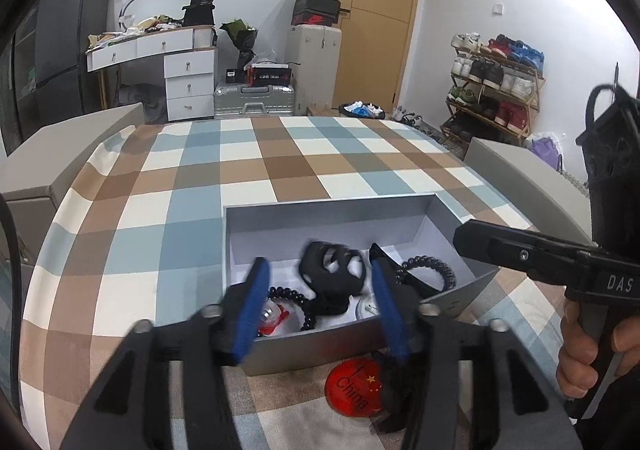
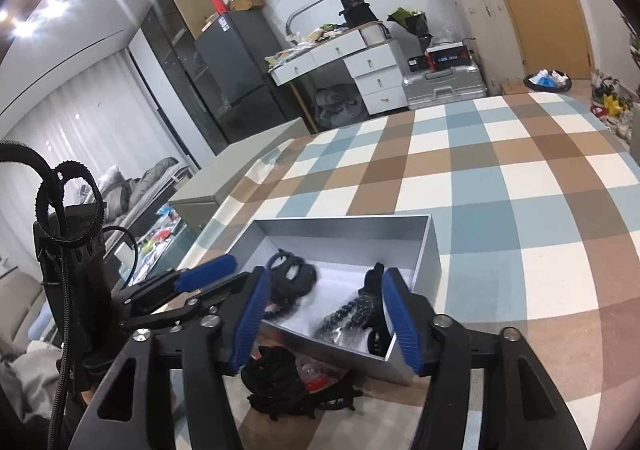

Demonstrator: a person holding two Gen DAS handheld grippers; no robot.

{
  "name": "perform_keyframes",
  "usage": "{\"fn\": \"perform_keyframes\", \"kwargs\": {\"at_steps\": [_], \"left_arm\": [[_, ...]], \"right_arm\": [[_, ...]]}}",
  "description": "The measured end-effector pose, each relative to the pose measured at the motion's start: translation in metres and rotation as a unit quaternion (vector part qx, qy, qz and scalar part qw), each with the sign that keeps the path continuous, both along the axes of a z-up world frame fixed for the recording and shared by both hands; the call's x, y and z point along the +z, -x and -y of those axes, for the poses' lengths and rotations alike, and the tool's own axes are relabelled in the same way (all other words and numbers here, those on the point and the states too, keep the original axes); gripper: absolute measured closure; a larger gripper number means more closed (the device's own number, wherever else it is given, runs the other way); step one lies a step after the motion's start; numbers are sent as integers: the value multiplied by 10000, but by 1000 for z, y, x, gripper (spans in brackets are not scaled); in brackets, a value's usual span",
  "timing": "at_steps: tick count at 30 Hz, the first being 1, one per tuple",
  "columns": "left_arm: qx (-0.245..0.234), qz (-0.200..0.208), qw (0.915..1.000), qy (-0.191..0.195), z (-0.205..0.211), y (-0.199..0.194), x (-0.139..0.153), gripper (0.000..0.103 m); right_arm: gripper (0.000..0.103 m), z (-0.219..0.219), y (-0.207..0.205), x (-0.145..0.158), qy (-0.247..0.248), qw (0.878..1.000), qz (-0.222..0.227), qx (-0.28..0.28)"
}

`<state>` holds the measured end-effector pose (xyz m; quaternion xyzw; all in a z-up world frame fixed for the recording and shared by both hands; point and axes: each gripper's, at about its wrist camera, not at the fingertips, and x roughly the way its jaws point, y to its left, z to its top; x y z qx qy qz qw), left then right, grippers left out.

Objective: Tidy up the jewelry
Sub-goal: 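Open both grippers to drop the scrunchie and bracelet into the box, then withdraw both grippers from the box toward the remaining items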

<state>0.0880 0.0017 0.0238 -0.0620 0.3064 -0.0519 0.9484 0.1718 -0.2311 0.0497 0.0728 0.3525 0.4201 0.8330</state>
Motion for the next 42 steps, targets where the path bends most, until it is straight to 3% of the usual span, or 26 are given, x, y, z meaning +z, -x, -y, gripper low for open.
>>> {"fn": "perform_keyframes", "kwargs": {"at_steps": [2, 6, 7, 10, 15, 20, 26, 30, 35, 42], "left_arm": [[55, 61, 9999, 114, -3, 2, 4, 42], [114, 167, 9991, 360, -7, 8, 16, 28], [146, 211, 9991, 348, -7, 12, 19, 22], [55, 300, 9992, 245, -6, 22, 21, 16], [104, 278, 9995, 87, -9, 39, 13, 8], [52, 111, 9999, 74, -7, 42, 5, 8], [-115, -3, 9999, -123, 2, 48, -9, 8], [-184, -2, 9993, -338, 8, 52, -16, 8], [-407, -92, 9987, -298, 11, 52, -19, 8], [-313, -307, 9989, -191, 7, 48, -25, 8]], "right_arm": [[38, 2, 0, 2, -1, 10000, 5, -18], [13, 5, 1, 8, 15, 9999, -84, 111], [7, 5, 3, 9, 42, 9999, -74, 132], [0, 11, 9, 14, 165, 9997, 55, 163], [0, 27, 22, 10, 470, 9986, 258, 8], [0, 37, 35, -1, 520, 9985, 185, 13], [0, 31, 34, -20, 977, 9952, -71, 12], [0, 32, 32, -26, 982, 9949, -245, 12], [0, 34, 34, -29, 893, 9954, -351, -4], [0, 25, 46, -23, 796, 9962, -196, 290]]}}
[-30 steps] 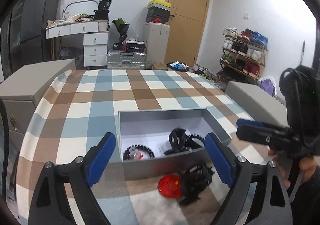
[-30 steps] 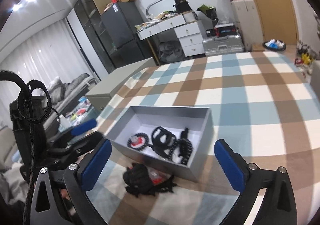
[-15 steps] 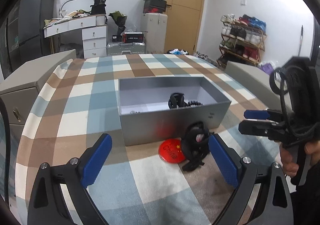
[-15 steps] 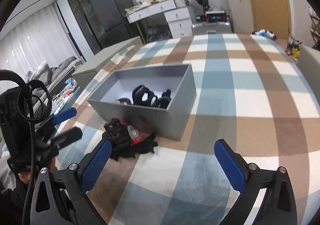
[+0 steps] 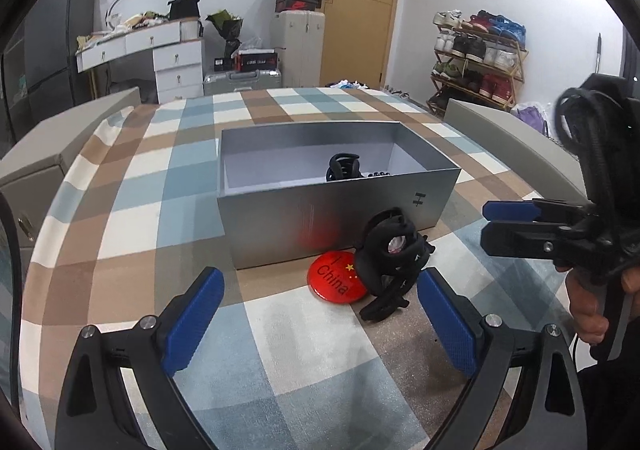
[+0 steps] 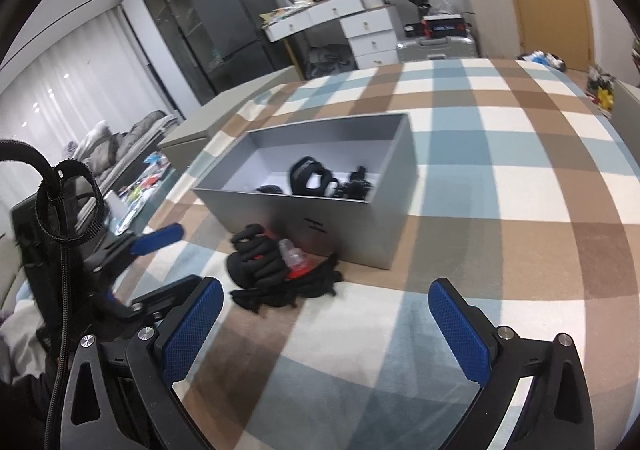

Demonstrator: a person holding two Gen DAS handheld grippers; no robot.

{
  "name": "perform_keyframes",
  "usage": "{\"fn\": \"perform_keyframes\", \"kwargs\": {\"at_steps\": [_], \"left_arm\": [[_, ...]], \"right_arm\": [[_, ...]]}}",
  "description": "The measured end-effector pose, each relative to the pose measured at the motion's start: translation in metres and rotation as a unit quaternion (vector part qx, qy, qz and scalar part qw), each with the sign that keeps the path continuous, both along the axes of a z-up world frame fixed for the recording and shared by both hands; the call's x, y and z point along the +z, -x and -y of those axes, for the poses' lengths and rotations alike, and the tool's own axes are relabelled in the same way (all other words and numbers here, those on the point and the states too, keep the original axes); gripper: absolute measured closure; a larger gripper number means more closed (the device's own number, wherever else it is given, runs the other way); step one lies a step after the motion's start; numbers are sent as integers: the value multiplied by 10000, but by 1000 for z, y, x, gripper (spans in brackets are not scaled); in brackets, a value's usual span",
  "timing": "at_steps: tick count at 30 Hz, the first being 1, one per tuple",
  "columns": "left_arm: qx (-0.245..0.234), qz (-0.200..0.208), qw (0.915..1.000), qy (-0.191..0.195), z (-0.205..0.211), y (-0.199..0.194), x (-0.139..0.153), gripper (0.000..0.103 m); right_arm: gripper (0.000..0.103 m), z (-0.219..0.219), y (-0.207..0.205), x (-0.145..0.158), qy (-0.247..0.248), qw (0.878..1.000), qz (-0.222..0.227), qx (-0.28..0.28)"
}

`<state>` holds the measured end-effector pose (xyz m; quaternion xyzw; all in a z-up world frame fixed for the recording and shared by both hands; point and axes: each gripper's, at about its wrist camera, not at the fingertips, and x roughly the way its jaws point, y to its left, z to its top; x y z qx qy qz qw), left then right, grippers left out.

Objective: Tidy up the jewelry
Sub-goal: 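Withdraw both grippers from the box toward the remaining items, then grasp the black coiled hair tie with the right gripper and lift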

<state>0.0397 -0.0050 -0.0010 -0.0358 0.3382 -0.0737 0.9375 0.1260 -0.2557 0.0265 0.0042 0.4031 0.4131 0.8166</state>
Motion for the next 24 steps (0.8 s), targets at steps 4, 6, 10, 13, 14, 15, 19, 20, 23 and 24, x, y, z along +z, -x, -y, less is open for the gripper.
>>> {"fn": "perform_keyframes", "kwargs": {"at_steps": [4, 6, 10, 13, 14, 15, 19, 20, 23, 24], "left_arm": [[-38, -87, 9999, 84, -1, 0, -2, 8], [-30, -104, 9999, 98, -2, 1, -2, 8], [120, -171, 9998, -4, -7, 3, -3, 8], [168, -218, 9996, 20, -13, 6, -4, 8], [207, -244, 9995, 52, -16, 6, -5, 8], [232, -246, 9994, 122, -18, 7, -5, 8], [248, -299, 9989, 265, -21, 5, -6, 8], [243, -314, 9988, 290, -21, 5, -6, 8], [255, -321, 9987, 294, -22, 5, -6, 8], [207, -319, 9987, 346, -22, 5, -6, 8]], "right_arm": [[0, -3, 1, 2, -65, 10000, 10, 14], [0, -6, 1, 3, -38, 10000, 6, 58], [0, -19, 3, 1, -54, 9995, -67, 293], [6, -33, 4, 0, -50, 9987, -137, 495], [9, -39, 5, -1, -32, 9981, -155, 590], [14, -45, 6, -1, -1, 9977, -151, 659], [15, -61, 8, -3, 138, 9972, -19, 739], [16, -64, 7, -4, 207, 9971, 9, 734], [25, -70, 4, -8, 348, 9967, 38, 727], [28, -71, 2, -9, 372, 9967, 23, 726]]}}
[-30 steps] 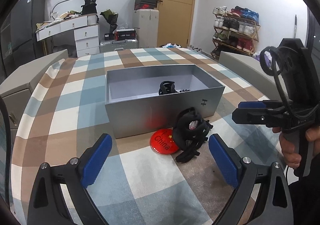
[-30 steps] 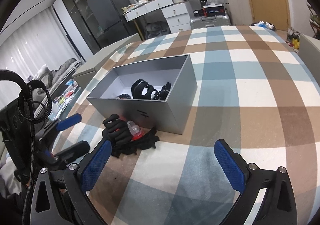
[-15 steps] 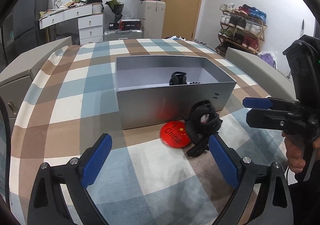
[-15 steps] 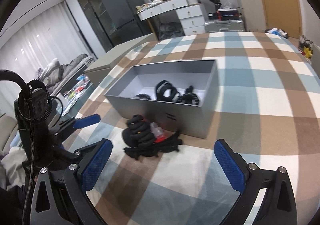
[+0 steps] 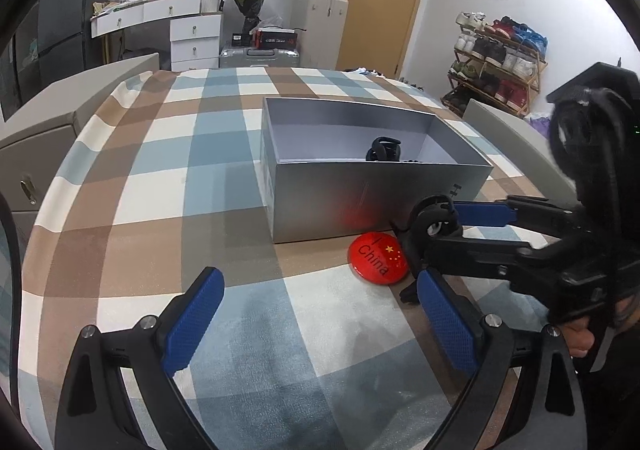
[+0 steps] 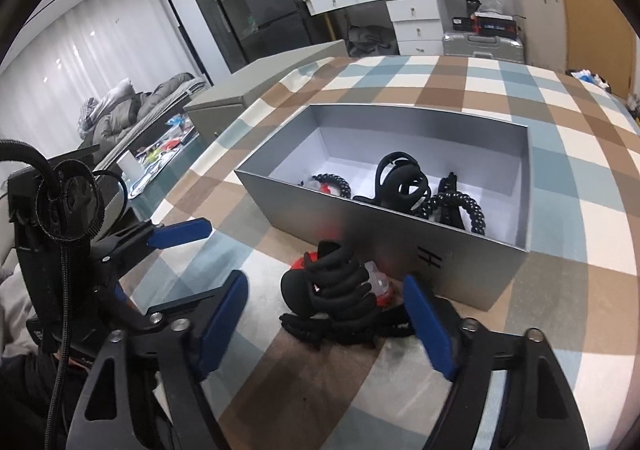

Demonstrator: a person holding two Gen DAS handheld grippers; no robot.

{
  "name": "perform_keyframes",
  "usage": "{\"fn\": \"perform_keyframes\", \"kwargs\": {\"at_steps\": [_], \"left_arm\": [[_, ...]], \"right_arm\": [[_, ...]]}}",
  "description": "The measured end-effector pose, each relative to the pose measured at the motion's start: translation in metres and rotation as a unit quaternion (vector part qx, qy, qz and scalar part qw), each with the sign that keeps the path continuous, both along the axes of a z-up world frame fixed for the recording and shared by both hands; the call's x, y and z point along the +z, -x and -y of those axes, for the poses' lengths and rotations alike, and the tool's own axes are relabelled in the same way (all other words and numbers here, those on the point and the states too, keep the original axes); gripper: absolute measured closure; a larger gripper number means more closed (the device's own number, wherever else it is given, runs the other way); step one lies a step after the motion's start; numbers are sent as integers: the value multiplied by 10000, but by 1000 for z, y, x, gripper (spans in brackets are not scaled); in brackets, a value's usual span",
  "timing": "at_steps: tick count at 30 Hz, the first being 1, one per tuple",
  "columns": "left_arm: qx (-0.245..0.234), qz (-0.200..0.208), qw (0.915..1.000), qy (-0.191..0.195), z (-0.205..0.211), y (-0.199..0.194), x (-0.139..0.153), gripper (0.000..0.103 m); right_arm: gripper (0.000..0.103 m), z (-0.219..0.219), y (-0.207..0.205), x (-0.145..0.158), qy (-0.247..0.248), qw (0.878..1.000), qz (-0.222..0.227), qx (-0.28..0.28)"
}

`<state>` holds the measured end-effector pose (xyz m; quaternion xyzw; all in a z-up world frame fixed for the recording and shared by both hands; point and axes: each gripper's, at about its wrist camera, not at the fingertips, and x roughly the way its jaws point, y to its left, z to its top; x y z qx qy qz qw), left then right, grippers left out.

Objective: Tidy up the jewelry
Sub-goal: 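Grasp the black coiled hair tie with the right gripper and lift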

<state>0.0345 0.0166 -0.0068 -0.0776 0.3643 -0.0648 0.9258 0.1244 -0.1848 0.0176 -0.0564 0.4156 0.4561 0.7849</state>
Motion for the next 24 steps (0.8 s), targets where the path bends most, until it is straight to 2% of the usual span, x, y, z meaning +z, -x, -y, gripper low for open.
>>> {"fn": "perform_keyframes", "kwargs": {"at_steps": [5, 9, 16, 24], "left_arm": [[-22, -6, 10000, 10, -1, 0, 0, 8], [-36, -12, 10000, 22, -1, 0, 0, 8], [-53, -11, 10000, 25, -2, 0, 0, 8], [-64, -18, 10000, 36, -1, 0, 0, 8]], "right_arm": [[36, 2, -5, -4, -6, 9999, -128, -13], [48, 3, -6, -7, -8, 9998, -184, -47], [73, 9, 1, -1, -144, 9999, 43, -65], [74, 31, 5, 12, -507, 9986, 51, -106]]}}
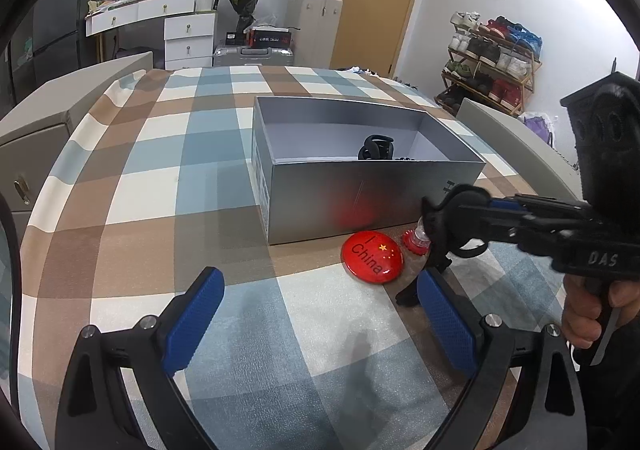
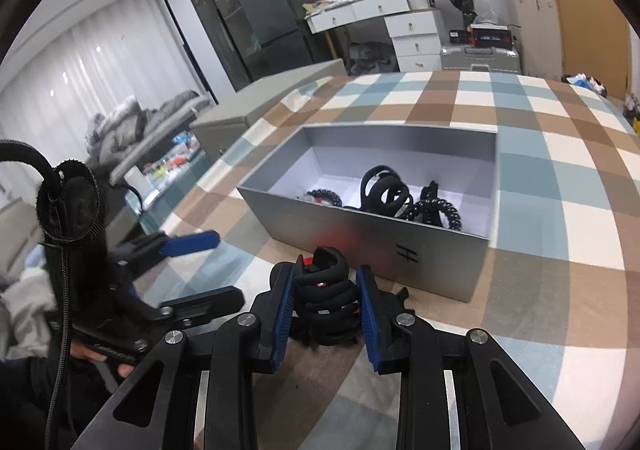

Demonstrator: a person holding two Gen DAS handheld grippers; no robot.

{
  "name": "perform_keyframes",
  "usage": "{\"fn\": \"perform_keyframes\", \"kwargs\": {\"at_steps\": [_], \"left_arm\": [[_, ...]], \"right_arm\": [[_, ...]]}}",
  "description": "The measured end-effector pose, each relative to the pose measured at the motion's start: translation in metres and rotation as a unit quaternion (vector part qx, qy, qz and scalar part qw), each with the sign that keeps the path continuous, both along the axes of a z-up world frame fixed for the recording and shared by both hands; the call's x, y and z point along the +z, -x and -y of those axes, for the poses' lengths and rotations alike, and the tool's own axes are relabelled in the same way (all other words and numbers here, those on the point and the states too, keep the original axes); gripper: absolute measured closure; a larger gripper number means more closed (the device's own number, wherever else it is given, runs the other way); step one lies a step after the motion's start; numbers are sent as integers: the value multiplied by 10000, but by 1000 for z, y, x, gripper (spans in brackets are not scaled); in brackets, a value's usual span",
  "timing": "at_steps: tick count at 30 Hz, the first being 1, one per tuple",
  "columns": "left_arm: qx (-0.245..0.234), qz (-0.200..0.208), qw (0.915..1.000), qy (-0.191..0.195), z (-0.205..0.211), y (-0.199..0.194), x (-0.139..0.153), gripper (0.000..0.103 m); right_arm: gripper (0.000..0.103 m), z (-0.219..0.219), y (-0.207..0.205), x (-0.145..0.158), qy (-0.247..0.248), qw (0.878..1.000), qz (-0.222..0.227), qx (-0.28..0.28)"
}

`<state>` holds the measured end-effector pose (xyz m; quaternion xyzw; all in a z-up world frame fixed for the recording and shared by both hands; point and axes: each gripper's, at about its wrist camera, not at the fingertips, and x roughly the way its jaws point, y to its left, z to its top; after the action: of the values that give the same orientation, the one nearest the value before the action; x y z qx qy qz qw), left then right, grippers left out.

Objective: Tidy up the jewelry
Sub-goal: 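Grasp the black coiled hair tie with the right gripper and lift, then grasp the red 'I China' badge with left gripper while right holds hair tie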

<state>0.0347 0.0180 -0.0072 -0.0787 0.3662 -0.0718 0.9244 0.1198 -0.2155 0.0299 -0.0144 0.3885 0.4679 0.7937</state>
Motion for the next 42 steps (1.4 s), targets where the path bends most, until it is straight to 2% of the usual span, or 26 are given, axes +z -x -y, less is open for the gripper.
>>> {"fn": "perform_keyframes", "kwargs": {"at_steps": [3, 6, 12, 21, 23, 25, 26, 28, 31, 37, 38, 40, 42], "left_arm": [[2, 16, 10000, -25, 1, 0, 0, 8], [-46, 35, 10000, -55, 3, 0, 1, 8], [-169, 61, 9995, -246, 11, -1, 2, 8], [-124, -210, 9994, -226, 18, -22, 0, 9], [-157, -227, 9993, -244, 22, -25, 0, 14], [-225, -294, 9986, -371, 28, -28, -1, 25], [-285, -373, 9978, -468, 32, -30, -3, 28], [-302, -458, 9970, -553, 34, -34, -6, 43], [-407, -606, 9963, -459, 34, -38, -8, 45], [-466, -646, 9948, -632, 40, -40, -8, 46], [-454, -644, 9944, -698, 41, -40, -8, 48], [-449, -585, 9921, -1012, 46, -36, -9, 65], [-516, -594, 9921, -972, 45, -34, -9, 65]], "right_arm": [[74, 16, -4, 4, -292, 9994, -151, -125], [73, 31, -5, 7, -350, 9985, -69, -405], [73, 57, -3, 5, -423, 9970, -127, -631], [73, 62, -6, 6, -498, 9962, -146, -705], [73, 62, -4, 7, -488, 9964, -108, -685], [73, 63, -3, 8, -509, 9964, -110, -668], [73, 63, -4, 8, -522, 9964, -119, -664], [73, 64, -5, 8, -543, 9963, -139, -654], [73, 65, -5, 9, -544, 9962, -130, -670], [73, 65, -6, 9, -539, 9959, -137, -707], [73, 65, -5, 9, -543, 9959, -137, -713], [73, 65, -6, 9, -546, 9959, -146, -711], [73, 65, -5, 9, -546, 9959, -150, -710]]}}
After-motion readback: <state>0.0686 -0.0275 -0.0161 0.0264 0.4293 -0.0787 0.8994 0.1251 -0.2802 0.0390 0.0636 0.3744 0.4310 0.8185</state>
